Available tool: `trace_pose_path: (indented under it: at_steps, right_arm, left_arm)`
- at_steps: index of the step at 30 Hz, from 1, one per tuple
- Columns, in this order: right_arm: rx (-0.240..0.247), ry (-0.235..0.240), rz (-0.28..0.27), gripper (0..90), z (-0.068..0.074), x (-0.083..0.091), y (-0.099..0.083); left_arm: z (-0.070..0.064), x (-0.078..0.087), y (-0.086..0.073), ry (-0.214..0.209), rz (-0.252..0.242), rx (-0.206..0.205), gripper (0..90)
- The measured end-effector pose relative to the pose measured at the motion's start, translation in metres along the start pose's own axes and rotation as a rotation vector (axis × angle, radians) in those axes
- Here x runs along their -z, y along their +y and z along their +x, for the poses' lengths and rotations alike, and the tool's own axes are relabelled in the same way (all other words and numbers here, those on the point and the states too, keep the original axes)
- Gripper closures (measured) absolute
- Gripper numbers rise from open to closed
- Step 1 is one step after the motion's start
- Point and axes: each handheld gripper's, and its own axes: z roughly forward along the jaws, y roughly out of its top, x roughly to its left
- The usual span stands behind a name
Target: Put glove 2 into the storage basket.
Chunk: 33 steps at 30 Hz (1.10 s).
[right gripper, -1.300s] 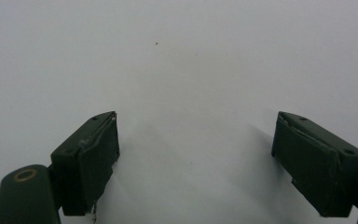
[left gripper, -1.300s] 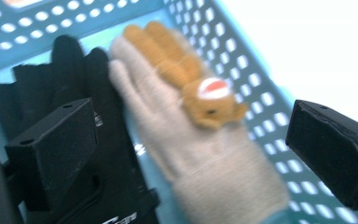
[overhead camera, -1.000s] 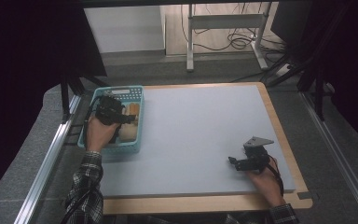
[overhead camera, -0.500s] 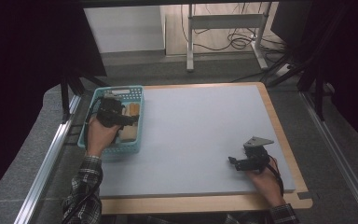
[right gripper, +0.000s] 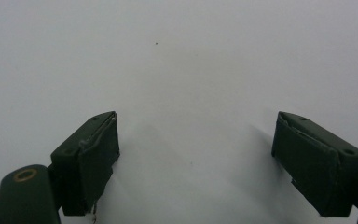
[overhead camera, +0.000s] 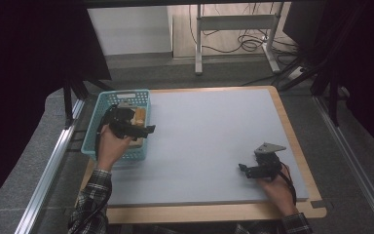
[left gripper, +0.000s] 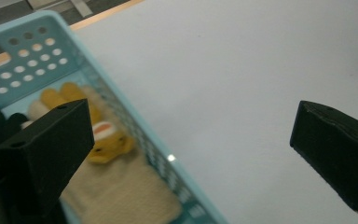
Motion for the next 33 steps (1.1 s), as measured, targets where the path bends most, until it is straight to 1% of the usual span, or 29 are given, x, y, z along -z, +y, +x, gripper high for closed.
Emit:
trace_pose_path:
  at_steps: [2, 6, 10, 11, 12, 13, 15, 18, 22, 26, 30, 32, 33]
  right_arm:
    - [0.0, 0.0, 0.0, 14.6, 0.0, 0.0, 0.0]
    - [-0.001, -0.001, 0.0, 14.6, 0.0, 0.0, 0.0]
    - [-0.002, 0.0, 0.001, 14.6, 0.0, 0.0, 0.0]
    - [-0.001, 0.0, 0.0, 14.6, 0.0, 0.0, 0.0]
    - [0.0, 0.0, 0.0, 14.6, 0.0, 0.0, 0.0]
    - [0.0, 0.0, 0.0, 14.6, 0.0, 0.0, 0.0]
    - [0.0, -0.001, 0.0, 14.6, 0.0, 0.0, 0.0]
    - [0.002, -0.001, -0.001, 14.6, 0.0, 0.0, 0.0]
    - [0.0, -0.001, 0.0, 14.6, 0.0, 0.0, 0.0]
    - [0.0, -0.001, 0.0, 14.6, 0.0, 0.0, 0.0]
    - [0.0, -0.001, -0.001, 14.6, 0.0, 0.0, 0.0]
    - [0.001, -0.001, -0.001, 14.6, 0.0, 0.0, 0.0]
    - [0.001, -0.001, -0.001, 14.6, 0.0, 0.0, 0.0]
  left_arm:
    - [-0.007, -0.002, -0.001, -0.015, -0.004, -0.004, 0.1]
    - [-0.025, -0.006, -0.003, -0.049, -0.022, -0.025, 0.1]
    - [-0.044, -0.009, -0.005, -0.092, -0.044, -0.055, 0.0]
    - [-0.049, -0.01, -0.005, -0.102, -0.047, -0.068, 0.0]
    - [-0.06, -0.012, -0.008, -0.123, -0.054, -0.085, 0.0]
    - [-0.06, -0.012, -0.008, -0.123, -0.054, -0.085, 0.0]
    - [-0.071, -0.016, -0.011, -0.148, -0.061, -0.099, 0.0]
    - [-0.087, -0.024, -0.019, -0.17, -0.059, -0.127, 0.0]
    - [-0.107, -0.039, -0.03, -0.195, -0.038, -0.174, 0.0]
    - [-0.121, -0.053, -0.043, -0.189, -0.01, -0.214, 0.0]
    - [-0.13, -0.066, -0.056, -0.203, 0.018, -0.221, 0.0]
    - [-0.133, -0.072, -0.062, -0.198, 0.037, -0.224, 0.0]
    - [-0.135, -0.077, -0.068, -0.196, 0.056, -0.224, 0.0]
